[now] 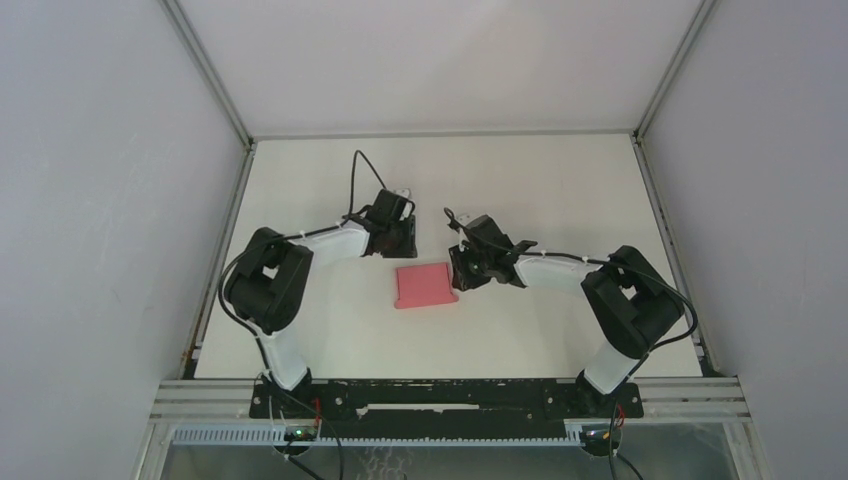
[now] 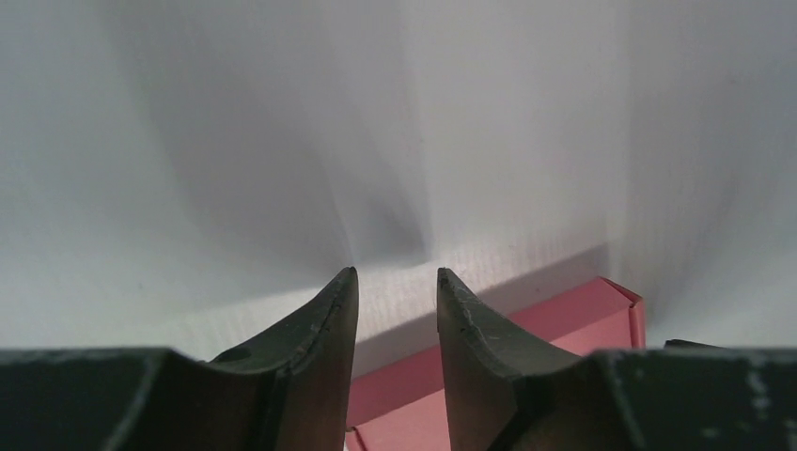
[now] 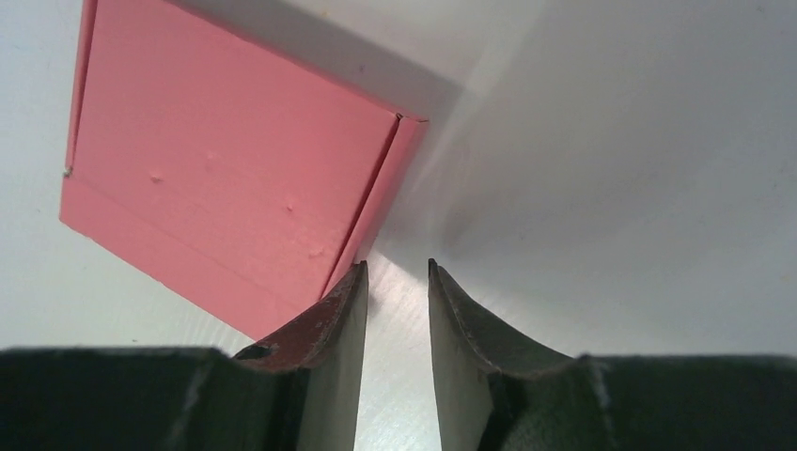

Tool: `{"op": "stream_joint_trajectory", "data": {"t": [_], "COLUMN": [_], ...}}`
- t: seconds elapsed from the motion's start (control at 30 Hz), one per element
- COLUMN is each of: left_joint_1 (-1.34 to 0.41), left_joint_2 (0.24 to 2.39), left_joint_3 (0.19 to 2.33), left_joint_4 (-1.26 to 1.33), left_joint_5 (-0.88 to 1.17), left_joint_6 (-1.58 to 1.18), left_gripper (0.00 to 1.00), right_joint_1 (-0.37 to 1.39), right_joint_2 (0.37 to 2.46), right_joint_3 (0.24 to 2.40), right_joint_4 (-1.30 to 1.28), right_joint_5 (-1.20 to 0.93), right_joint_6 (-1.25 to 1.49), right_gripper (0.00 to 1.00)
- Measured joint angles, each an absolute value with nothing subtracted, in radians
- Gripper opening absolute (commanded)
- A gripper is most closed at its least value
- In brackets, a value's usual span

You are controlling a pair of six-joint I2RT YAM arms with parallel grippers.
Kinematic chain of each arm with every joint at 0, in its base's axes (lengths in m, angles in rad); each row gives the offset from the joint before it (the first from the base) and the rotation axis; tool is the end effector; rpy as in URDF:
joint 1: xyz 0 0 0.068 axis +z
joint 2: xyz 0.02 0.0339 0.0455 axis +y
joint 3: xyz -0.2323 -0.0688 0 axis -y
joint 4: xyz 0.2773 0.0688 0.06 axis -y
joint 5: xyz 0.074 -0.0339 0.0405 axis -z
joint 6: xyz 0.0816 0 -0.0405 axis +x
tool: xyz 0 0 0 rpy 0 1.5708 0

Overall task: Fold the paper box
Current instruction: Close the paper box at the center of the board.

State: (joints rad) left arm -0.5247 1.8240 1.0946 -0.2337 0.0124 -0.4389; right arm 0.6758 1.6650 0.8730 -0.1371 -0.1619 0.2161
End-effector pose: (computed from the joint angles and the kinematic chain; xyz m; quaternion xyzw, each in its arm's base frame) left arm 0.3576 -0.2082 0.0706 0.0428 0.9532 -0.1439 0.2624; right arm 0.2819 0.2429 0.0658 -0.2403 0.9152 0.2048 0.2505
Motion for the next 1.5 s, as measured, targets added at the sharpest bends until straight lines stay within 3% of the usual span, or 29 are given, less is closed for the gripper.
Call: {"op": "stream_joint_trajectory", "data": {"t": [0.33,0.8,1.07,1.23,1.27,1.3,1.33,1.43,1.5], "left_joint_1": [-0.619,-0.75,-0.75,-0.75,-0.75,-0.75,-0.75,-0.75,-0.75], "left_joint_2": [1.758,1.541,1.321,1.267,1.261,1.254,1.243,1.195,1.142], "left_joint_3": [0.979,0.734,0.706,0.706,0.706,0.706,0.706,0.705,0.704], "left_joint_4": [-0.158,-0.125,-0.242,-0.297,-0.31,-0.323,-0.336,-0.372,-0.398], "left_joint_5": [0.036,0.059,-0.008,-0.06,-0.07,-0.079,-0.089,-0.129,-0.156], "left_joint_6": [-0.476,-0.569,-0.575,-0.575,-0.575,-0.575,-0.575,-0.578,-0.585], "left_gripper": [0.4,0.4,0.48,0.55,0.58,0.6,0.61,0.99,1.0], "right_joint_1": [0.749,0.833,0.875,0.876,0.876,0.876,0.875,0.862,0.848], "right_joint_2": [1.621,1.355,1.183,1.173,1.177,1.184,1.194,1.211,1.202], "right_joint_3": [0.818,0.676,0.661,0.661,0.663,0.667,0.674,0.69,0.693], "right_joint_4": [-0.16,-0.257,-0.334,-0.336,-0.337,-0.339,-0.341,-0.34,-0.344], "right_joint_5": [-0.127,-0.036,0.032,0.036,0.036,0.036,0.034,0.022,0.018], "right_joint_6": [0.252,0.338,0.369,0.362,0.358,0.354,0.345,0.328,0.323], "right_gripper": [0.38,0.4,0.46,0.56,0.62,0.92,0.99,1.0,1.0]}}
